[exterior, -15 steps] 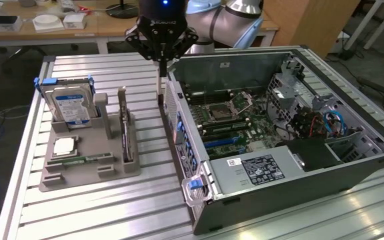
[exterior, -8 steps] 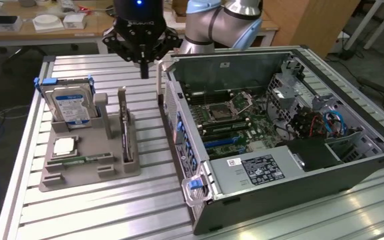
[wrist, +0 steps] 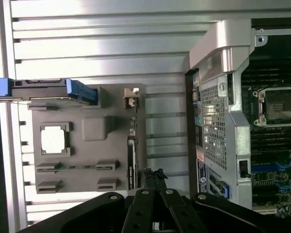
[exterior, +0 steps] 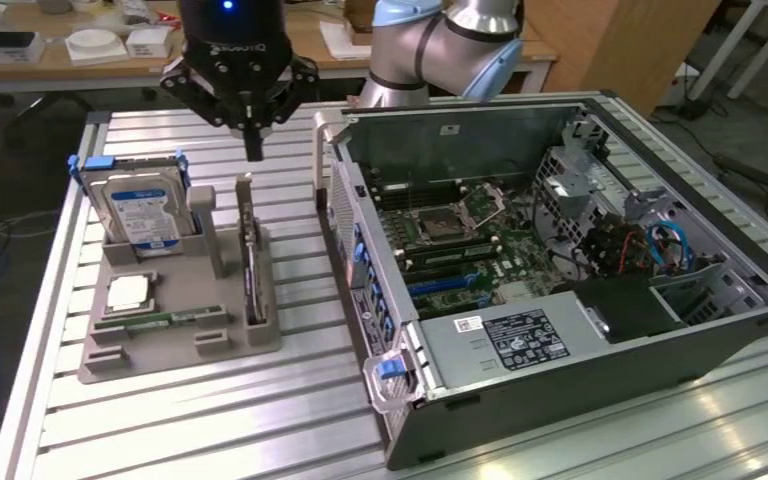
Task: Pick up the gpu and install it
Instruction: 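Reach for the gpu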
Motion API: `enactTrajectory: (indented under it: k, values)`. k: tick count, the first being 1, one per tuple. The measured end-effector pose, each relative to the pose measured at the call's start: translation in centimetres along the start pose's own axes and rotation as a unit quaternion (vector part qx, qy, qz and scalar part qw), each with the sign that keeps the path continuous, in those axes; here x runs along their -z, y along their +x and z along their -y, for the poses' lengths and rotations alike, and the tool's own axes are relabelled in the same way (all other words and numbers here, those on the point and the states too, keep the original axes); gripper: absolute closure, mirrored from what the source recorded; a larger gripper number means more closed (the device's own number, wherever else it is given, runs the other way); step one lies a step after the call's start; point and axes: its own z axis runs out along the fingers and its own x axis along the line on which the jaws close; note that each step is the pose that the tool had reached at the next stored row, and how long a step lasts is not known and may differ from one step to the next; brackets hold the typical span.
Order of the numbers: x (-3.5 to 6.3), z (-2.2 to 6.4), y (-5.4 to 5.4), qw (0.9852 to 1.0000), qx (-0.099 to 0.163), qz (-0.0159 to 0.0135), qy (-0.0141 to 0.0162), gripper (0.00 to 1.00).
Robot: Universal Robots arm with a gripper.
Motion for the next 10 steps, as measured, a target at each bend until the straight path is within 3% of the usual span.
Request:
enactTrajectory:
  k: [10]
  values:
    - [0.02,0.27,3.4,1.0,0.0,0.0,0.0,0.9]
